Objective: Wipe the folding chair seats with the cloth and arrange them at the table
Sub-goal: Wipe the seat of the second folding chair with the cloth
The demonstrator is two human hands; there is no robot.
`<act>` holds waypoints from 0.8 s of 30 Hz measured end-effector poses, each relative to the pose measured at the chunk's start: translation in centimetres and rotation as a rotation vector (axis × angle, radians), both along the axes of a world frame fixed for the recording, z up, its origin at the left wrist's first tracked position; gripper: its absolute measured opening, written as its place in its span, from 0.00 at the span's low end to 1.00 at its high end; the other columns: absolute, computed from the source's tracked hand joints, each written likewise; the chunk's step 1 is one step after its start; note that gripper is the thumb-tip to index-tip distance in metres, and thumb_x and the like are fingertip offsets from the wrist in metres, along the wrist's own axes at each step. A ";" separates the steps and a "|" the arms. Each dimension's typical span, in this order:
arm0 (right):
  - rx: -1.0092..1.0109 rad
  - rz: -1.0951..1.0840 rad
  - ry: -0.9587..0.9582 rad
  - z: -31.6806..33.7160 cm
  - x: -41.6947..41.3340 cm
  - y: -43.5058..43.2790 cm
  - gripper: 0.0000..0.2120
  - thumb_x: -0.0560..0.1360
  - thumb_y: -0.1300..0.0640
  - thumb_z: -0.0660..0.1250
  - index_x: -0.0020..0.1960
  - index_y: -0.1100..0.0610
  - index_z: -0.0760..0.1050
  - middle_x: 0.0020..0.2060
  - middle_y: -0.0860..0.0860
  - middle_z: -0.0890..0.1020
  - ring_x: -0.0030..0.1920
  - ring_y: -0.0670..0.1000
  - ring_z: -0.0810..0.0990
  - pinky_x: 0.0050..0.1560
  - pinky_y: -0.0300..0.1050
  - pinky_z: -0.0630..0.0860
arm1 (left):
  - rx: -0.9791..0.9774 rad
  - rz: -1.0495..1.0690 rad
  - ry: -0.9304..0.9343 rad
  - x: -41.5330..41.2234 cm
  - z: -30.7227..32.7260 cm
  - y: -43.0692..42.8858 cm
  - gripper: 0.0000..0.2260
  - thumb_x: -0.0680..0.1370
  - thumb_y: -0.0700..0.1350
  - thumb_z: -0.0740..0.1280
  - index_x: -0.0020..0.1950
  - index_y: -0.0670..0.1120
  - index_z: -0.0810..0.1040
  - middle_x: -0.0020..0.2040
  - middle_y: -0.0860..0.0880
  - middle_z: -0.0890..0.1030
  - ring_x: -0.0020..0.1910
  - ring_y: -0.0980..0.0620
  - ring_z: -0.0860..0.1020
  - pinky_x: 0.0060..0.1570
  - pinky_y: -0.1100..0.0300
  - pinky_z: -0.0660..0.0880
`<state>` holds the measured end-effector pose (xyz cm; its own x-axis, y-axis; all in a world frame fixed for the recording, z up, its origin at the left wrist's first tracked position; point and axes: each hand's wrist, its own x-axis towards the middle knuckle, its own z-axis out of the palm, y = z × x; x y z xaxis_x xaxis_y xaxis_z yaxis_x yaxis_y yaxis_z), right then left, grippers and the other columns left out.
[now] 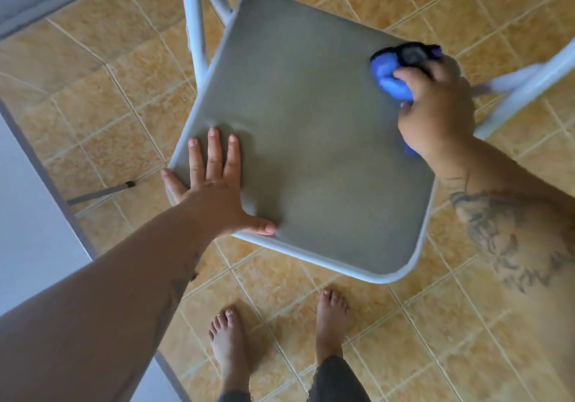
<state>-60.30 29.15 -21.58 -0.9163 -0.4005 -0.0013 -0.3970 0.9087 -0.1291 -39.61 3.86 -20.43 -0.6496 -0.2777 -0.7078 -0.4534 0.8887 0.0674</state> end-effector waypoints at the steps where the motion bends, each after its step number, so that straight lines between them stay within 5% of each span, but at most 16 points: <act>1: 0.045 -0.166 -0.015 0.4 2.1 -0.3 0.25 0.69 0.60 0.64 0.65 0.47 0.72 0.66 0.57 0.72 0.59 0.68 0.73 0.53 0.60 0.75 | -0.005 -0.004 0.021 0.2 0.0 0.0 0.70 0.50 0.78 0.68 0.71 0.55 0.22 0.73 0.53 0.21 0.74 0.45 0.26 0.67 0.27 0.38; 3: 0.057 -0.131 -0.020 0.8 7.6 -2.3 0.26 0.67 0.57 0.62 0.65 0.46 0.72 0.65 0.56 0.73 0.53 0.67 0.74 0.50 0.58 0.75 | -0.023 -0.016 0.096 1.0 -0.1 -0.1 0.69 0.50 0.79 0.66 0.72 0.55 0.23 0.74 0.53 0.24 0.75 0.46 0.28 0.69 0.29 0.39; 6: -0.017 0.264 -0.140 1.1 16.4 -2.8 0.26 0.67 0.58 0.62 0.64 0.45 0.73 0.66 0.53 0.73 0.46 0.63 0.74 0.45 0.55 0.74 | -0.023 -0.032 0.236 2.2 -0.1 -0.3 0.68 0.51 0.80 0.64 0.74 0.55 0.25 0.77 0.52 0.28 0.77 0.47 0.33 0.72 0.33 0.41; 10: -0.053 0.718 -0.175 2.3 19.1 3.6 0.22 0.72 0.62 0.61 0.63 0.47 0.78 0.67 0.52 0.76 0.52 0.62 0.78 0.50 0.57 0.74 | -0.010 0.127 0.299 4.4 -0.4 -2.0 0.67 0.50 0.80 0.58 0.78 0.49 0.34 0.79 0.50 0.34 0.78 0.45 0.36 0.75 0.39 0.46; 12: -0.026 0.543 -0.100 1.6 16.1 5.7 0.25 0.70 0.62 0.60 0.64 0.48 0.77 0.67 0.53 0.75 0.53 0.64 0.78 0.49 0.58 0.75 | 0.016 0.179 0.274 5.0 -0.4 -3.6 0.67 0.49 0.80 0.58 0.78 0.49 0.33 0.79 0.50 0.34 0.78 0.45 0.36 0.75 0.38 0.46; 14: -0.052 0.112 -0.023 0.7 12.6 4.7 0.26 0.68 0.60 0.60 0.66 0.49 0.75 0.66 0.54 0.75 0.52 0.67 0.77 0.50 0.59 0.76 | 0.038 0.161 0.246 5.2 -0.2 -4.4 0.66 0.52 0.79 0.60 0.77 0.49 0.32 0.79 0.51 0.33 0.78 0.46 0.36 0.74 0.37 0.45; 16: -0.079 -0.248 0.001 0.3 10.9 0.1 0.26 0.69 0.57 0.59 0.67 0.50 0.73 0.66 0.56 0.74 0.55 0.68 0.75 0.53 0.59 0.74 | 0.042 0.169 0.238 5.1 -0.2 -4.4 0.66 0.55 0.77 0.65 0.77 0.49 0.31 0.78 0.52 0.33 0.78 0.48 0.35 0.74 0.37 0.44; 18: -0.080 -0.383 0.000 0.3 11.1 -6.6 0.26 0.70 0.56 0.59 0.68 0.50 0.72 0.66 0.56 0.73 0.57 0.66 0.74 0.55 0.56 0.71 | 0.011 0.168 0.238 5.0 -0.4 -4.4 0.66 0.56 0.76 0.67 0.76 0.49 0.30 0.78 0.52 0.32 0.78 0.48 0.35 0.74 0.37 0.43; 20: -0.087 -0.255 -0.069 0.6 13.5 -12.9 0.26 0.69 0.56 0.63 0.67 0.47 0.71 0.67 0.54 0.71 0.57 0.64 0.73 0.51 0.55 0.70 | -0.022 0.161 0.236 5.1 -0.5 -4.5 0.67 0.55 0.78 0.67 0.77 0.48 0.30 0.78 0.50 0.31 0.77 0.47 0.34 0.75 0.38 0.43; 24: -0.005 0.365 -0.167 0.7 18.6 -16.7 0.26 0.64 0.51 0.69 0.63 0.47 0.73 0.63 0.51 0.74 0.50 0.61 0.73 0.43 0.52 0.69 | -0.044 0.162 0.272 5.2 -1.0 -4.5 0.68 0.53 0.79 0.64 0.77 0.46 0.32 0.78 0.49 0.32 0.78 0.47 0.35 0.75 0.41 0.43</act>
